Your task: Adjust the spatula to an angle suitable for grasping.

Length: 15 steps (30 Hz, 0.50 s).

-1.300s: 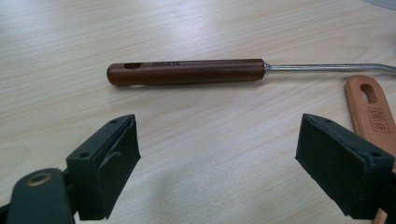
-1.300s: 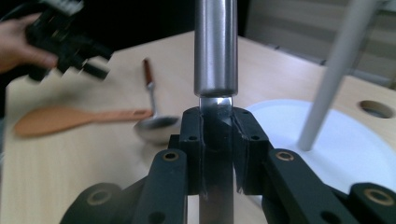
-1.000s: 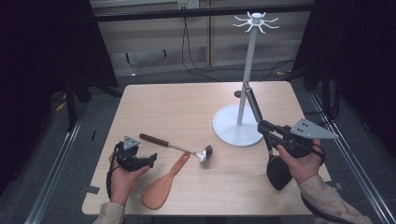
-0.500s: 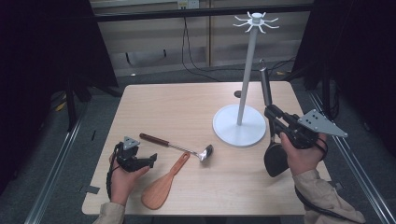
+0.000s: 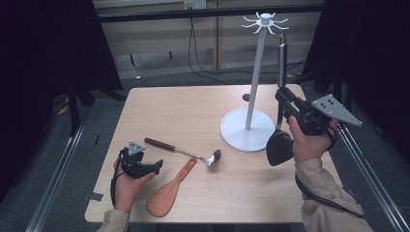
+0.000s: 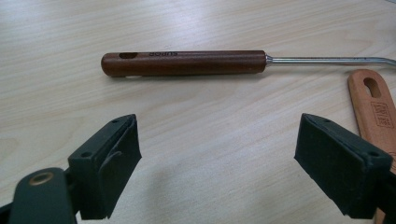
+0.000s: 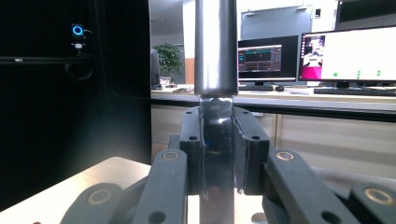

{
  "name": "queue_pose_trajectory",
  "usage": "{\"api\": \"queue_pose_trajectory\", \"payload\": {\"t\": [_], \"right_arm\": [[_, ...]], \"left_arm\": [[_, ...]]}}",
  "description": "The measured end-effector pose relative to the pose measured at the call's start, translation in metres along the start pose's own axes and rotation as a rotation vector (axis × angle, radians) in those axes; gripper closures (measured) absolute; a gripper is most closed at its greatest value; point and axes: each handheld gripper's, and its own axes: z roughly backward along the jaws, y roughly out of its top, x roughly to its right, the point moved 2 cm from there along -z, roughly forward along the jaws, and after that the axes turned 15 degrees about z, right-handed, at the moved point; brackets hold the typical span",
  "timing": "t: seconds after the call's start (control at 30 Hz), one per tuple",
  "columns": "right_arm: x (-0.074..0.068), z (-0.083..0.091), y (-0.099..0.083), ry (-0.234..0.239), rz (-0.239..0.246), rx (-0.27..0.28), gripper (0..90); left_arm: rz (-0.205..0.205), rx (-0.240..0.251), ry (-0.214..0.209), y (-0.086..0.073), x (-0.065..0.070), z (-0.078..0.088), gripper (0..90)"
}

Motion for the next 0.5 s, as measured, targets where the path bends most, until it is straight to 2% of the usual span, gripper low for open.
{"api": "queue_pose_trajectory", "payload": {"t": [0.17,0.27,0.47,0.5], "right_arm": [[-0.001,-0.005,0.004,0.005,0.018,-0.004,76.4],[-0.004,-0.008,0.006,0.012,0.041,-0.008,76.4],[-0.004,-0.018,0.007,0.006,0.043,-0.027,76.4],[-0.003,-0.022,0.006,0.005,0.045,-0.04,76.4]], "left_arm": [[0.008,0.002,0.0,0.0,0.001,-0.001,13.7],[-0.001,-0.008,0.002,-0.001,0.001,-0.002,13.9],[-0.006,-0.017,-0.001,-0.001,0.002,-0.003,14.0],[0.004,-0.012,-0.005,-0.002,0.003,-0.004,14.0]]}}
